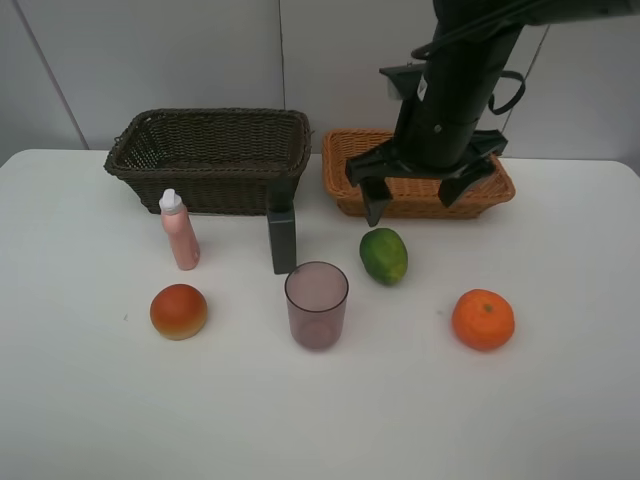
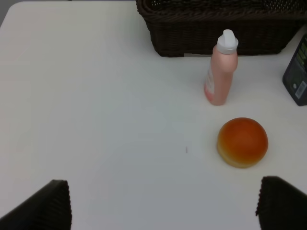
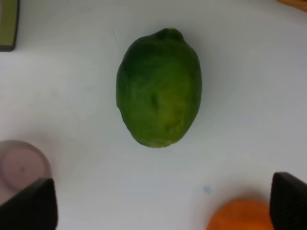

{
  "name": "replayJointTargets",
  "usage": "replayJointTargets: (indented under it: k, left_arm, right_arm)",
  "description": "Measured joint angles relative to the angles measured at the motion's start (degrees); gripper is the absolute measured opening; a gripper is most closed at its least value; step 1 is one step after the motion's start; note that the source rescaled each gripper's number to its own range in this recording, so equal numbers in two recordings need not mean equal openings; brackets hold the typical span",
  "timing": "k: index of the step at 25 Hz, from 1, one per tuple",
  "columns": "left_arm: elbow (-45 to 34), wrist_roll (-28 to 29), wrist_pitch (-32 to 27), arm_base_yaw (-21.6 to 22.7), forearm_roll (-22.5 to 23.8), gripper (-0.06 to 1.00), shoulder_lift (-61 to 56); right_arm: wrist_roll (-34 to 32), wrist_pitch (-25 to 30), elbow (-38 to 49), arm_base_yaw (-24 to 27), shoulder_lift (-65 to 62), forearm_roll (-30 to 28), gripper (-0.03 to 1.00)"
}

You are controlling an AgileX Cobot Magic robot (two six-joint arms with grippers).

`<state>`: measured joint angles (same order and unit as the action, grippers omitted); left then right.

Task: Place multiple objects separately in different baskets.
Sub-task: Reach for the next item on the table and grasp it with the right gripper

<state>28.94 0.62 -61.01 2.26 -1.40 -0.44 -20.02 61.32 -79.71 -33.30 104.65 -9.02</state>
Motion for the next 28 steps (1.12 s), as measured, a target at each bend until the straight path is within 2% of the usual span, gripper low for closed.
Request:
replayJointTargets:
  k: [6,11,15,21,28]
  left_arm:
    - [0.0,0.0,0.0,0.0,0.0,1.0,0.0]
    - [0.0,0.0,0.0,0.0,0.0,1.0,0.0]
    - [0.0,0.0,0.0,0.0,0.0,1.0,0.0]
    - [0.0,0.0,0.0,0.0,0.0,1.0,0.0]
    - [0.0,0.0,0.0,0.0,0.0,1.0,0.0]
  right_arm:
    - [-0.1,-4.7,0.0,0.0,3.5,-0.3,0.94]
    - [-0.2,-6.4,-0.1,0.0,5.8,-0.4,0.94]
    - [-2.3,-8.8,-0.1,0.0,7.7,-1.6,0.94]
    - [-4.5,-9.5,-0.1,0.0,10.2,-6.2,0.94]
    - [-5.9,-10.8,-0.1,0.0,12.4,-6.7,0.94]
